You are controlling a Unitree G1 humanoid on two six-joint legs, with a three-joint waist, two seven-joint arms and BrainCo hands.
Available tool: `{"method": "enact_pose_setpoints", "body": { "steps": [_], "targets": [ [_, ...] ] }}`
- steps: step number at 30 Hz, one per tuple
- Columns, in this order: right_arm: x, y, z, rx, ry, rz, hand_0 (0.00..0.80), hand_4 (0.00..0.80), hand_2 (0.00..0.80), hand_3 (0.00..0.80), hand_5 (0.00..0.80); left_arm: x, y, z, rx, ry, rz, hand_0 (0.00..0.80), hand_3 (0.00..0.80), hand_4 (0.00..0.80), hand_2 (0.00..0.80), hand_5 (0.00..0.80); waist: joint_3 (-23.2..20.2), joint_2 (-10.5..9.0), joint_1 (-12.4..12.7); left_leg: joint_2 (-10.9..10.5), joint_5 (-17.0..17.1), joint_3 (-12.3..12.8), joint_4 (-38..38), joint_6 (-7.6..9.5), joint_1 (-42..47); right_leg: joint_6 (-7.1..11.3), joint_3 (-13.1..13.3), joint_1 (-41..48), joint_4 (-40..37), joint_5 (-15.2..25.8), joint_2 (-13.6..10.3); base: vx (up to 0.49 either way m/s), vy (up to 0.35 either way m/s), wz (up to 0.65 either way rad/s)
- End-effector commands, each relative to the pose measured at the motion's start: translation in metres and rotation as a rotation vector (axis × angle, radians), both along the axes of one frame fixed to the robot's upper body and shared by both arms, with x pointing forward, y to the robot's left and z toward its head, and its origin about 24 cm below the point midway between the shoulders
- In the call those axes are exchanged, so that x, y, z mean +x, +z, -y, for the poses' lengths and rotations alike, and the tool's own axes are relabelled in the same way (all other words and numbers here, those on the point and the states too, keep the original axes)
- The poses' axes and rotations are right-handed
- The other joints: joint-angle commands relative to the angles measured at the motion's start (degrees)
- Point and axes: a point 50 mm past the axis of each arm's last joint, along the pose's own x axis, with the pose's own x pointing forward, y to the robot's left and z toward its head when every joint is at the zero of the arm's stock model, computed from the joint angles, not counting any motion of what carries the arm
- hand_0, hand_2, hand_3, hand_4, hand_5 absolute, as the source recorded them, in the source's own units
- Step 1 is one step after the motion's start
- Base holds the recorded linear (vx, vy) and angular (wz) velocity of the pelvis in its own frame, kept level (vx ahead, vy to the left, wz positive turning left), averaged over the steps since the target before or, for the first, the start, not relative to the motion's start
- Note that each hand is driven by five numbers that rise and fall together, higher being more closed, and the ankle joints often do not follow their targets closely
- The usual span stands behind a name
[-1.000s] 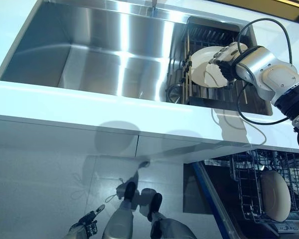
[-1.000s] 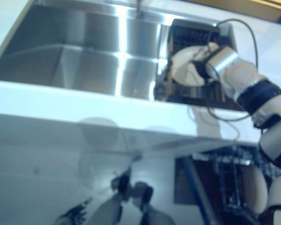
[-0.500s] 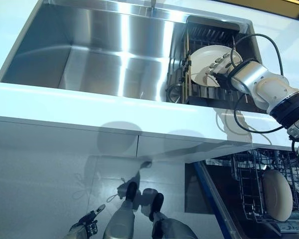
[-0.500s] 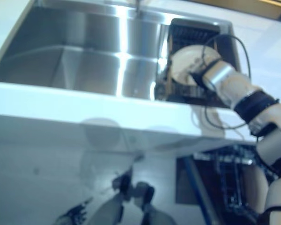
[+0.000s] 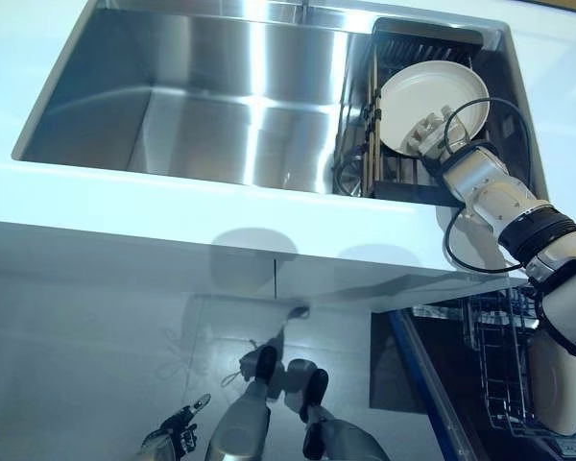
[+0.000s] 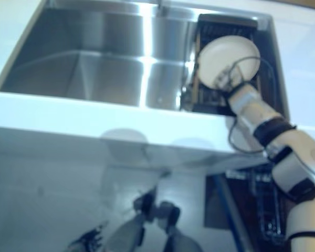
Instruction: Take plates into dishwasher
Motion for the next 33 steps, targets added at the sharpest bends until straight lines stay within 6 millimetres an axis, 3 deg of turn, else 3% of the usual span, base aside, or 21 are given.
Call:
{"method": "enact_pose_setpoints", "body": {
  "steps": [1, 2, 4, 5, 6, 16, 20, 33],
  "targets": [
    [-0.002, 0.014, 0.023, -0.014, -0.112, 0.158, 0.132, 0.132, 0.132, 0.132, 0.132, 0.001, -0.002, 0.005, -0.001, -0.038, -0.004, 0.0, 0.0, 0.0, 0.0, 0.0, -0.11, -1.48, 1.51, 0.71, -1.0, 1.65, -0.7, -1.35, -1.39, 7.47, -1.05, -3.06, -0.12, 5.17, -7.02, -0.025, 0.007, 0.04],
    [-0.002, 0.015, 0.027, -0.009, -0.129, 0.178, 0.301, 0.301, 0.301, 0.301, 0.301, 0.0, -0.002, 0.007, -0.004, -0.04, -0.004, 0.0, 0.0, 0.0, 0.0, 0.0, -0.09, -1.21, 1.64, 0.65, -0.93, 1.54, -0.7, -1.32, -1.55, 7.44, -1.02, -3.16, -0.12, 5.16, -7.02, -0.025, 0.007, 0.04],
    [-0.003, 0.016, 0.034, -0.007, -0.156, 0.21, 0.511, 0.511, 0.511, 0.511, 0.511, -0.001, -0.003, 0.008, -0.006, -0.049, -0.005, 0.0, 0.0, 0.0, 0.0, 0.0, -0.08, -0.78, 1.96, 0.54, -0.79, 1.31, -0.7, -1.24, -1.79, 7.4, -1.11, -3.34, -0.12, 5.18, -7.05, -0.024, 0.004, 0.07],
    [-0.004, 0.016, 0.038, -0.005, -0.184, 0.228, 0.69, 0.69, 0.69, 0.69, 0.69, -0.001, -0.003, 0.009, -0.005, -0.053, -0.005, 0.0, 0.0, 0.0, 0.0, 0.0, -0.07, -0.58, 2.15, 0.47, -0.78, 1.19, -0.7, -1.2, -1.91, 7.4, -1.22, -3.4, -0.12, 5.15, -7.08, -0.02, 0.002, 0.12],
    [-0.004, 0.016, 0.042, -0.002, -0.203, 0.241, 0.8, 0.8, 0.8, 0.8, 0.8, -0.001, -0.003, 0.01, -0.006, -0.055, -0.006, 0.0, 0.0, 0.0, 0.0, 0.0, -0.1, -0.41, 2.27, 0.39, -0.73, 1.12, -0.7, -1.16, -2.02, 7.37, -1.31, -3.47, -0.12, 5.16, -7.08, -0.018, 0.004, 0.09],
    [-0.009, 0.038, 0.055, 0.071, -0.142, 0.387, 0.8, 0.8, 0.8, 0.8, 0.8, -0.002, -0.003, 0.011, -0.012, -0.077, -0.003, 0.0, 0.0, 0.0, 0.0, 0.0, -0.65, 0.01, 2.3, 0.16, -0.5, 0.72, -0.7, -0.98, -2.22, 7.53, -1.5, -3.62, -0.12, 5.37, -7.17, -0.007, 0.007, 0.04],
    [-0.014, 0.053, 0.062, 0.131, -0.097, 0.442, 0.8, 0.8, 0.8, 0.8, 0.8, -0.001, -0.002, 0.007, 0.0, -0.078, -0.004, 0.0, 0.0, 0.0, 0.0, 0.0, -1.32, -1.08, 1.73, 0.36, -0.87, 0.89, -0.7, -0.86, -1.59, 7.59, -1.15, -3.12, -0.12, 5.27, -6.88, 0.0, 0.0, 0.0],
    [-0.022, 0.093, 0.059, 0.3, 0.001, 0.482, 0.8, 0.8, 0.8, 0.8, 0.8, -0.008, -0.001, -0.006, 0.024, -0.061, -0.028, 0.0, 0.0, 0.0, 0.0, 0.0, -3.67, -3.43, 0.1, 0.96, -1.94, 1.57, -0.7, -0.89, 0.94, 7.72, 0.24, -1.09, -0.12, 4.84, -6.35, 0.021, -0.011, -0.02]
  ]
}}
